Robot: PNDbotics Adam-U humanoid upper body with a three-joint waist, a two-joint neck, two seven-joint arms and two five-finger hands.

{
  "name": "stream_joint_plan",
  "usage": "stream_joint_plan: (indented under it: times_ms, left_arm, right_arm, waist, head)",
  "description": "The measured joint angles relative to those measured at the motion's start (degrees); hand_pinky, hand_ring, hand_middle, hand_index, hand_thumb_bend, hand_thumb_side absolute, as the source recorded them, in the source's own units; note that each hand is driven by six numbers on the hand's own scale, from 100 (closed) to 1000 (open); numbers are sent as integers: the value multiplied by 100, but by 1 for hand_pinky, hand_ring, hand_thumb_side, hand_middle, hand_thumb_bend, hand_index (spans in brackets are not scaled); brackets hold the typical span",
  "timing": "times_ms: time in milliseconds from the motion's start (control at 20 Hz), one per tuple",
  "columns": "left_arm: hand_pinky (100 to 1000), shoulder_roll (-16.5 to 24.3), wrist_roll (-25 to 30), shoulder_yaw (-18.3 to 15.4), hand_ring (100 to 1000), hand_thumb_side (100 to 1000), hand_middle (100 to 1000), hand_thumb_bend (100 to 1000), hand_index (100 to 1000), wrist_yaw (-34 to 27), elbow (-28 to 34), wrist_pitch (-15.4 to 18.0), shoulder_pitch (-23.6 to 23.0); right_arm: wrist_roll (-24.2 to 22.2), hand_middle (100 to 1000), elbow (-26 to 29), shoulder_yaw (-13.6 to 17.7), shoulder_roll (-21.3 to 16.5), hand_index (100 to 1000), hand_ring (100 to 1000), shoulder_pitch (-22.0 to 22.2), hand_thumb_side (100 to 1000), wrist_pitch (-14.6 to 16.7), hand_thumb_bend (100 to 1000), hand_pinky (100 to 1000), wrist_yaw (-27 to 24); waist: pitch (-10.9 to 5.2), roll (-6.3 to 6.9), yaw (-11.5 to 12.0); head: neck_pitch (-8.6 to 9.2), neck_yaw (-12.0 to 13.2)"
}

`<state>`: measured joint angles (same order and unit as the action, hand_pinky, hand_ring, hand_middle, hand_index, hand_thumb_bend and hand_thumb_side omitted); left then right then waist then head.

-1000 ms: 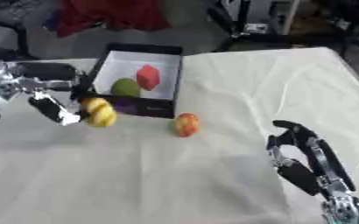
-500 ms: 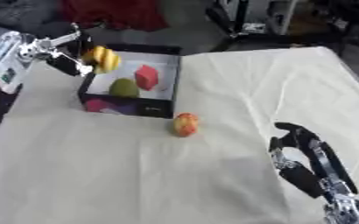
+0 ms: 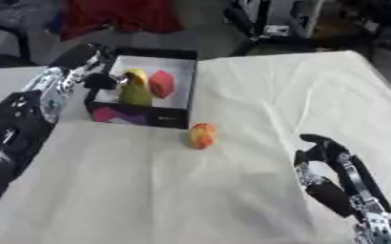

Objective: Pick up objects on the table and place them in the box.

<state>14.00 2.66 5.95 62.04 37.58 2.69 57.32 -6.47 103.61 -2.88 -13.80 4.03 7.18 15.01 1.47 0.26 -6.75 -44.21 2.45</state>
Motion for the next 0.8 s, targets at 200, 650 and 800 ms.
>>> stream_joint_plan:
  times_ms: [200, 650, 800]
  left_arm:
    - [702, 115, 139, 273, 648, 796, 677, 392, 805, -466, 409, 305, -40]
    - [729, 1268, 2944, 1913, 668, 595, 688, 341, 800, -2933, 2926, 2326, -220]
    - [769, 1419, 3630, 2317, 736, 539, 744, 353, 810, -3232, 3635, 2252, -271]
  right_arm:
    - [3, 456, -1, 5, 0, 812, 663, 2, 474, -1, 100, 759, 0]
    - [47, 456, -32, 48, -3, 813, 663, 7, 468, -11, 100, 759, 16]
    - [106, 457, -32, 103, -6, 813, 664, 7, 464, -24, 100, 759, 53]
  waist:
    - [0, 0, 35]
    - [0, 2, 79]
    - [0, 2, 68]
  head:
    - [0, -27]
    - [0, -125]
    - [0, -149]
